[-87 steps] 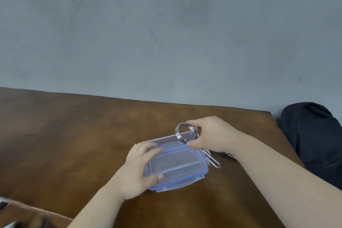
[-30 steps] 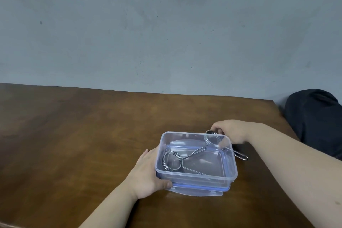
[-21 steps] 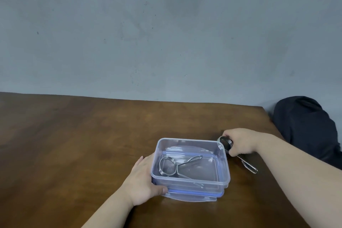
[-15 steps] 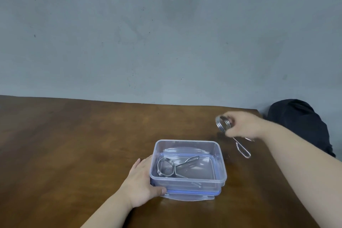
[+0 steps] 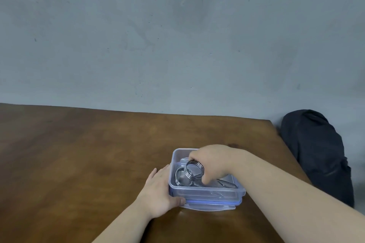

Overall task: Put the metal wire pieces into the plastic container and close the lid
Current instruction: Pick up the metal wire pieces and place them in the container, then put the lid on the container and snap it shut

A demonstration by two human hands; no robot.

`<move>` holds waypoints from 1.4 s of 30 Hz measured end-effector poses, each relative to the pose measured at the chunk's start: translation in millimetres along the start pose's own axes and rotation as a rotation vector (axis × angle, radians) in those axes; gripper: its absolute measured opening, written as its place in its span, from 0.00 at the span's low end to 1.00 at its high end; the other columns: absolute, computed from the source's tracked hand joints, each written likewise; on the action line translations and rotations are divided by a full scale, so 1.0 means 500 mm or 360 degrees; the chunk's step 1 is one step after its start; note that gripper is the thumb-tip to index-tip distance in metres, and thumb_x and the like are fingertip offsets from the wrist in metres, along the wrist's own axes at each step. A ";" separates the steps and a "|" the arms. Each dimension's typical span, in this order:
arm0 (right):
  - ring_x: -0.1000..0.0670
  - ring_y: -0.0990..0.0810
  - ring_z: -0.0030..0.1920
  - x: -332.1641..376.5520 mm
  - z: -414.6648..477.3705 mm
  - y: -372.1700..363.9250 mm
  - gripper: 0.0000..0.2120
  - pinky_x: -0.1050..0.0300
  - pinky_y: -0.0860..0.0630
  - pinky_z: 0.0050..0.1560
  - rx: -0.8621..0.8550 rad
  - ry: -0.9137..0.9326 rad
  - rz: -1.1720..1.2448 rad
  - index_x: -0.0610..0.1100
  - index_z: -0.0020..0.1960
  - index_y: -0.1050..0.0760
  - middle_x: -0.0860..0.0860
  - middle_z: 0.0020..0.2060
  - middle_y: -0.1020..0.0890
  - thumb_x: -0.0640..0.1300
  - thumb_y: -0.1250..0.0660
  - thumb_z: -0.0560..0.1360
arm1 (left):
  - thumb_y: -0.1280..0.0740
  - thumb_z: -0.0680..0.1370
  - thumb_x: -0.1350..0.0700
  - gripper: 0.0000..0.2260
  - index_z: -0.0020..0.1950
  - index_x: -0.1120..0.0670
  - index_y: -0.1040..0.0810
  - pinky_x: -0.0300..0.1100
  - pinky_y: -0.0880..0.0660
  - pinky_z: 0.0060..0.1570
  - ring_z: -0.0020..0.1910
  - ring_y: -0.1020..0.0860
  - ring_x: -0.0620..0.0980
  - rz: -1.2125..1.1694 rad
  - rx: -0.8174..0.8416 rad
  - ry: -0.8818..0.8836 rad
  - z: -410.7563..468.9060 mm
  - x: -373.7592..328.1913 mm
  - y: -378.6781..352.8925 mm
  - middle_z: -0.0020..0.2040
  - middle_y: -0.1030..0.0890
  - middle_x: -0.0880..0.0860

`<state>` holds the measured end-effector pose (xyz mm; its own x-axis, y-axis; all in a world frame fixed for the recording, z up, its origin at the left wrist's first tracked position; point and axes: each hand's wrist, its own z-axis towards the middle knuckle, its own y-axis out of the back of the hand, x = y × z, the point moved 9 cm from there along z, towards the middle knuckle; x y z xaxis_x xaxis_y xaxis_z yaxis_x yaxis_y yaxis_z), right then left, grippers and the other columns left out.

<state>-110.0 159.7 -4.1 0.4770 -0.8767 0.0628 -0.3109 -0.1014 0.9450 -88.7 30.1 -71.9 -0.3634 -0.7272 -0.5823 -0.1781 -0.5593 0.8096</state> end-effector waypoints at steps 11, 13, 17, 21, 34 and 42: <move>0.45 0.20 0.58 -0.051 0.000 -0.053 0.29 0.50 0.22 0.52 -0.0065 -0.0087 0.0057 0.51 0.71 0.29 0.51 0.62 0.22 0.49 0.27 0.72 | 0.27 0.63 0.39 0.41 0.74 0.35 0.40 0.53 0.54 0.78 0.72 0.36 0.40 0.0025 -0.0001 -0.0009 0.001 0.003 -0.004 0.69 0.32 0.32; 0.49 0.21 0.59 -0.062 -0.023 -0.040 0.27 0.50 0.23 0.57 -0.0154 -0.0124 0.0155 0.54 0.72 0.29 0.55 0.63 0.23 0.52 0.30 0.74 | 0.27 0.64 0.40 0.40 0.74 0.35 0.40 0.53 0.51 0.78 0.73 0.36 0.40 -0.0002 -0.0002 -0.0032 0.001 -0.003 0.000 0.69 0.32 0.33; 0.55 0.22 0.49 -0.055 -0.090 -0.023 0.09 0.56 0.25 0.51 -0.0384 -0.0104 0.0365 0.53 0.51 0.21 0.58 0.47 0.20 0.57 0.34 0.77 | 0.30 0.67 0.42 0.38 0.76 0.38 0.38 0.53 0.46 0.78 0.78 0.43 0.44 -0.0073 -0.0044 -0.0207 -0.005 -0.002 -0.002 0.76 0.35 0.39; 0.49 0.23 0.47 -0.006 -0.126 -0.074 0.18 0.50 0.25 0.47 -0.0195 -0.0017 0.0127 0.49 0.44 0.26 0.56 0.42 0.24 0.65 0.35 0.74 | 0.31 0.70 0.38 0.39 0.78 0.36 0.43 0.50 0.52 0.80 0.80 0.57 0.41 -0.0070 -0.0111 -0.0161 -0.012 0.023 -0.001 0.80 0.46 0.38; 0.47 0.27 0.43 -0.073 -0.148 -0.006 0.12 0.49 0.28 0.43 -0.0519 -0.0228 0.0031 0.47 0.45 0.34 0.51 0.44 0.28 0.50 0.40 0.84 | 0.48 0.72 0.23 0.35 0.74 0.38 0.31 0.47 0.61 0.77 0.80 0.47 0.48 0.0527 -0.0023 -0.0363 -0.032 -0.028 -0.038 0.76 0.33 0.39; 0.46 0.25 0.45 -0.119 -0.126 -0.014 0.11 0.51 0.31 0.44 -0.0449 -0.0278 0.0055 0.48 0.44 0.32 0.52 0.44 0.26 0.51 0.37 0.83 | 0.38 0.83 0.44 0.10 0.52 0.45 0.18 0.36 0.23 0.50 0.45 0.18 0.39 0.0199 -0.0345 -0.0928 -0.099 -0.149 0.114 0.46 0.16 0.40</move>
<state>-84.4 242.2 5.7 0.3144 -0.9471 0.0638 -0.0729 0.0429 0.9964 -26.9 32.6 13.9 -0.8190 -0.4899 -0.2988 0.0648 -0.5963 0.8001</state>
